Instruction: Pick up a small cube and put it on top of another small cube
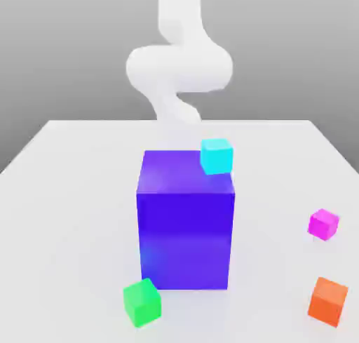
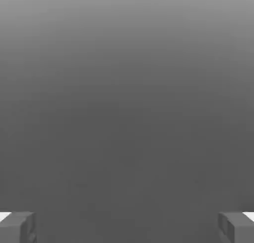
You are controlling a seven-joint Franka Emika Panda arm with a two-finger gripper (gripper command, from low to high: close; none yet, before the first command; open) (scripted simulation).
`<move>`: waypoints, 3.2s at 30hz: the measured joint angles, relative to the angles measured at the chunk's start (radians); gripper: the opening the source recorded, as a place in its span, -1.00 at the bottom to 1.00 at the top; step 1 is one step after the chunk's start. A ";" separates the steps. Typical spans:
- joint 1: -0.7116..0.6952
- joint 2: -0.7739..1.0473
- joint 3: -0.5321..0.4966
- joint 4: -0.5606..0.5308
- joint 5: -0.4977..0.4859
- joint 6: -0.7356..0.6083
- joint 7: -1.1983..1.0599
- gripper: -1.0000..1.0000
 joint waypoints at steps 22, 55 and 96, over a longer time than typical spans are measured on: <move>0.595 0.605 0.122 -0.302 0.079 0.362 -0.919 0.00; 0.712 0.854 0.070 -0.369 -0.062 0.481 -1.100 -1.00; 0.057 0.841 -0.365 -0.169 -0.044 0.327 -2.261 -1.00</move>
